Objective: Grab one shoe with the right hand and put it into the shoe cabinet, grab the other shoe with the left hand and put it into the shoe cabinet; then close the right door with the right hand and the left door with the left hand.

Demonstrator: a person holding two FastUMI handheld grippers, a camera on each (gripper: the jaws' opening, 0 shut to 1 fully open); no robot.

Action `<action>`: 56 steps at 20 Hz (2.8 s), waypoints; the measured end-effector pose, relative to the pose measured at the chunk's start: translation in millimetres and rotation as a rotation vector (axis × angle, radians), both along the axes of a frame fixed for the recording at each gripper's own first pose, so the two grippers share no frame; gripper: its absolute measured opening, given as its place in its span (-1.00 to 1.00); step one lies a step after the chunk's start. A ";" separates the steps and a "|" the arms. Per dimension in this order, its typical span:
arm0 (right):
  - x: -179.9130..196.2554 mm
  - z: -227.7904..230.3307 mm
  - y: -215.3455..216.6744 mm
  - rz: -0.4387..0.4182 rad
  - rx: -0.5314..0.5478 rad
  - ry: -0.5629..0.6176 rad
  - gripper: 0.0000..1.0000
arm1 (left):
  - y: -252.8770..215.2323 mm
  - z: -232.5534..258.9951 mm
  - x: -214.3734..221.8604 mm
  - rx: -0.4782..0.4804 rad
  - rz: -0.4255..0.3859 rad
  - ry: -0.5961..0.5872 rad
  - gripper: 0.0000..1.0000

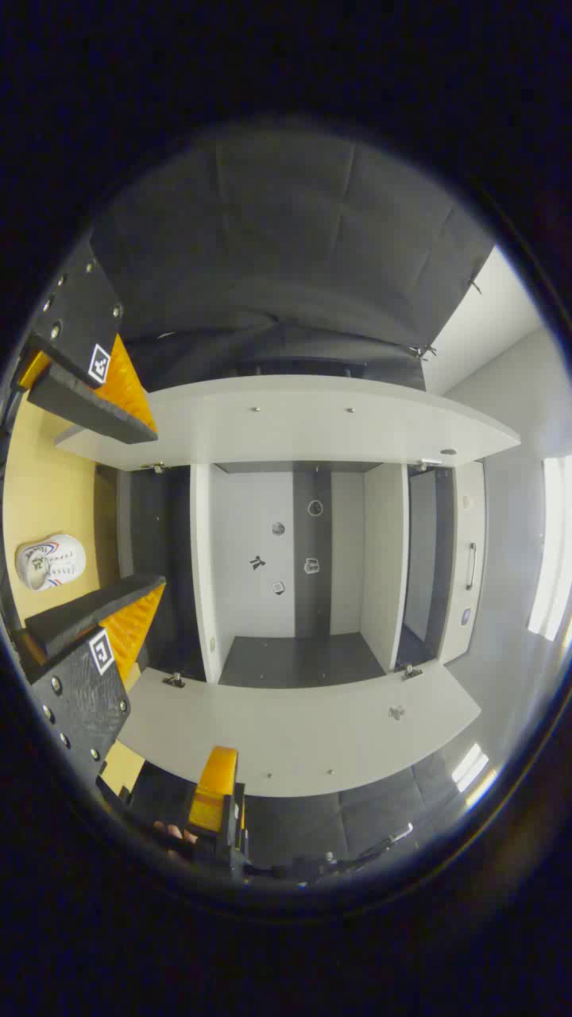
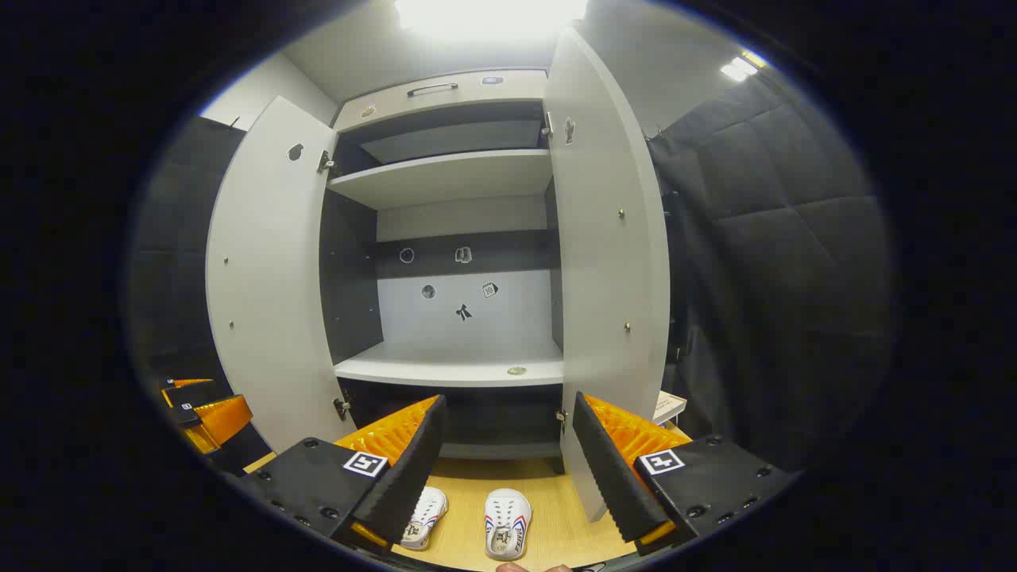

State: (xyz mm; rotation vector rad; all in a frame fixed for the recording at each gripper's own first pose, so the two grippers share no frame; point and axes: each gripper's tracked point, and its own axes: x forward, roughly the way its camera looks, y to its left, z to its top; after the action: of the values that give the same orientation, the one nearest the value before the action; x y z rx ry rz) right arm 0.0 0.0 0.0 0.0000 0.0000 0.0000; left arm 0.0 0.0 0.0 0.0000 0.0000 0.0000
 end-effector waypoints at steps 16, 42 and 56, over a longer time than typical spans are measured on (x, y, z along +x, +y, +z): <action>1.3 -11.2 18.0 0.040 -0.038 0.046 0.89 | 22.3 2.8 -5.3 0.009 0.017 -0.020 0.87; 100.5 -228.5 51.6 0.184 -0.077 0.528 0.96 | 61.4 -53.0 -33.2 0.000 0.135 0.097 0.89; 116.5 -374.5 28.6 0.086 -0.347 0.859 0.94 | 63.0 -73.3 -41.2 -0.034 0.181 0.165 0.93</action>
State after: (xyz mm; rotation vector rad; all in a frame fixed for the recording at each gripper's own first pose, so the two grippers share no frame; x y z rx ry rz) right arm 116.5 28.6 -374.5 -0.3466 0.8586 0.0861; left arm -41.2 63.0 -73.3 -0.0338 0.1649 0.1812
